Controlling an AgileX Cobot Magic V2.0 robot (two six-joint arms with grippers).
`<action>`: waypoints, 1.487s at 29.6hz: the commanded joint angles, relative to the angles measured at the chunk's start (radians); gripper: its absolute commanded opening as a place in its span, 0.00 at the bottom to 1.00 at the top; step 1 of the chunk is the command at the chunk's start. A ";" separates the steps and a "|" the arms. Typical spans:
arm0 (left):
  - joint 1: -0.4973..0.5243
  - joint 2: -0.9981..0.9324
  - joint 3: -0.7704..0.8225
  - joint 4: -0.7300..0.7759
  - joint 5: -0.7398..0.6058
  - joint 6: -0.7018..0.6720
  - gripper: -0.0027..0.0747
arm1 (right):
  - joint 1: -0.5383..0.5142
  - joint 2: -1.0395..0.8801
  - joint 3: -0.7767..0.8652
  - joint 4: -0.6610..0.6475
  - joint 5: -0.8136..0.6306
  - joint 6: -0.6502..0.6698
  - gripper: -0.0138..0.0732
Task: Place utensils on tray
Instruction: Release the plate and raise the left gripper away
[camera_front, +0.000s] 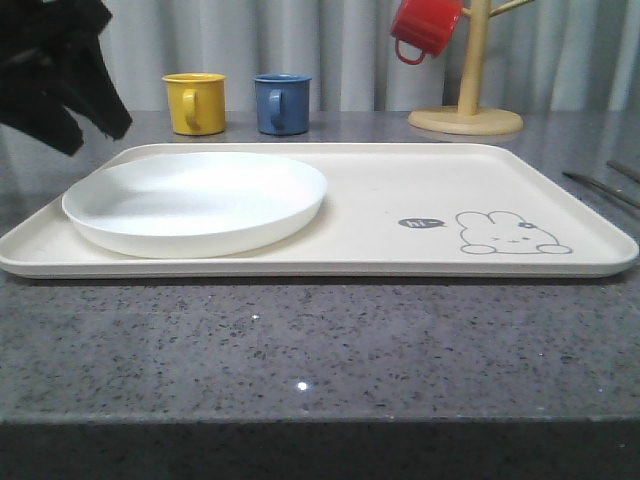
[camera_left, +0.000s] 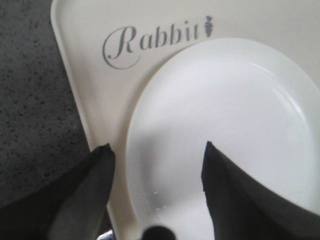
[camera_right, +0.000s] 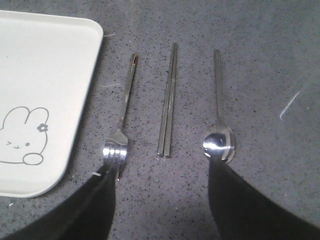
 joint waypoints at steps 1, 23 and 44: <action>-0.068 -0.137 -0.027 0.020 0.025 0.000 0.55 | -0.002 0.007 -0.034 -0.016 -0.067 -0.009 0.67; -0.475 -0.772 0.223 0.685 0.094 -0.597 0.47 | -0.002 0.007 -0.034 -0.016 -0.067 -0.009 0.67; -0.475 -0.774 0.223 0.685 0.114 -0.597 0.47 | 0.001 0.424 -0.353 0.035 0.272 -0.015 0.67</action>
